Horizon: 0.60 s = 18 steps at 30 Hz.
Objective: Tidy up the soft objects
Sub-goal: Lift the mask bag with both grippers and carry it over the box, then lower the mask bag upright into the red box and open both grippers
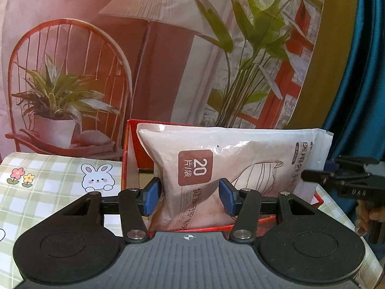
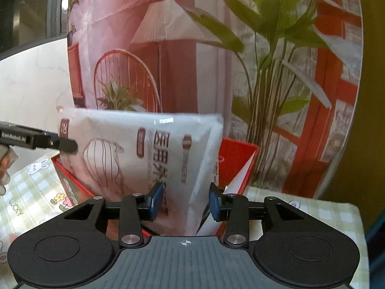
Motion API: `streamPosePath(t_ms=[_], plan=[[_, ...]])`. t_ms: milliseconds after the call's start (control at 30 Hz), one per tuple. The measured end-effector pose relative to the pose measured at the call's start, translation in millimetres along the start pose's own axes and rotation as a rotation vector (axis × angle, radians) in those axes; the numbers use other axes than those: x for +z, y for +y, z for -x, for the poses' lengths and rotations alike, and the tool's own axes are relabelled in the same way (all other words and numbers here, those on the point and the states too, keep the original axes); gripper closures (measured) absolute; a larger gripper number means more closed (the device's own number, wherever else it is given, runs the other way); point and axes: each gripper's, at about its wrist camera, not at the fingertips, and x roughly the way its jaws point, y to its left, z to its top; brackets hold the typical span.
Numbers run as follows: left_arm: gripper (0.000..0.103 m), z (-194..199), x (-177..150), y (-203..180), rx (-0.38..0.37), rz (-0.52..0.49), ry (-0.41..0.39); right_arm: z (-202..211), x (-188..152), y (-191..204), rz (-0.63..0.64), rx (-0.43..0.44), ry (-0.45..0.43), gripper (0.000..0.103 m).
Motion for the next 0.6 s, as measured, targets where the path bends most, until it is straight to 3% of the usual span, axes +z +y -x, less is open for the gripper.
streamPosePath(t_ms=[167,300,367,533,600], plan=[[0.047,1,0,0,0.005,-0.003,0.001,9,13,-4,-0.004,0.001,-0.047,0.068],[0.045,8,2,3,0.019,0.015,-0.019,15,17,-8,-0.002,-0.025,-0.063,0.098],[0.041,15,6,4,0.053,0.029,-0.033,18,15,-12,-0.003,-0.016,-0.061,0.099],[0.042,33,15,10,0.075,0.07,-0.128,17,5,-6,0.043,-0.002,-0.009,0.099],[0.052,34,18,6,0.086,0.05,-0.145,15,0,-5,0.043,0.004,0.013,0.1]])
